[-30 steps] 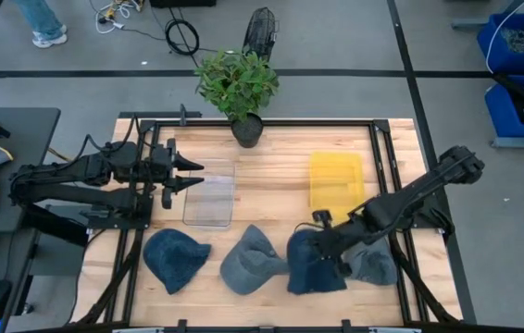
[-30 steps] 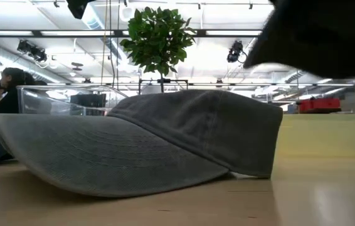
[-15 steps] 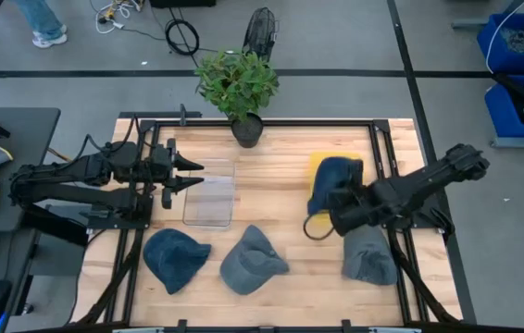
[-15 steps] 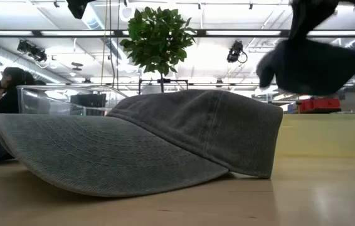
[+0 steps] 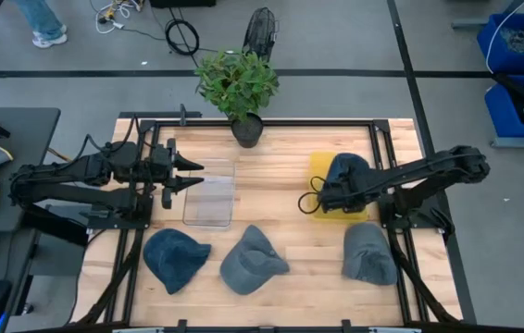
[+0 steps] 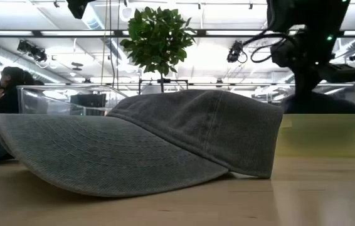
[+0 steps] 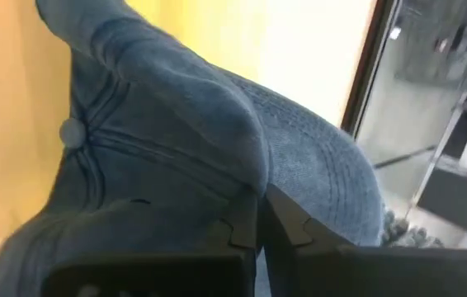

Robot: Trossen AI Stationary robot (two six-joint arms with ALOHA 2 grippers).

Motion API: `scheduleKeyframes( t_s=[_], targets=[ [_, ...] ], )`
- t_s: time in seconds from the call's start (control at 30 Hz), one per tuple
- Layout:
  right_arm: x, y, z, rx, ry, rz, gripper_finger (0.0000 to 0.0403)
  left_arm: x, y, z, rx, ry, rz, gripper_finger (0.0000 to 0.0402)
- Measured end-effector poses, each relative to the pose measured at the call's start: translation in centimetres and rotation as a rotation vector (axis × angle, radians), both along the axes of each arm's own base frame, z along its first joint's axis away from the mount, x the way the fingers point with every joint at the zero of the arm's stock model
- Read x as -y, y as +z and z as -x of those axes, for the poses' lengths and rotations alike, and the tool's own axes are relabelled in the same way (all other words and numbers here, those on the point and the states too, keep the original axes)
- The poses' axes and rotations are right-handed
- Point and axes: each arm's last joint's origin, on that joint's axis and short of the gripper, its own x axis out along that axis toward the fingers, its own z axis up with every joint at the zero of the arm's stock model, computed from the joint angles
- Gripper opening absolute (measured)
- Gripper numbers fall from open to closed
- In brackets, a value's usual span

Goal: Pick & Place hat
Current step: Put the blue cap into the yellow bin

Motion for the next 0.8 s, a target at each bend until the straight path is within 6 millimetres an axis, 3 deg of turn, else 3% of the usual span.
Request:
scheduleKeyframes(
  t_s=[0.33,0.53,0.8],
  targets=[
    [-0.6,-0.1,-2.3,0.104,0.208,-0.121,0.0007,0.0,0.0,0.0,-0.001,0.000,0.000,0.0165],
    [-0.5,-0.2,-2.1,0.124,0.144,-0.156,0.0019,0.0,0.0,0.0,-0.001,0.000,0.000,0.0165],
    [0.5,-0.2,-2.1,0.134,0.074,-0.152,0.0077,0.0,0.0,0.0,0.000,0.002,0.013,0.0165]
  ],
)
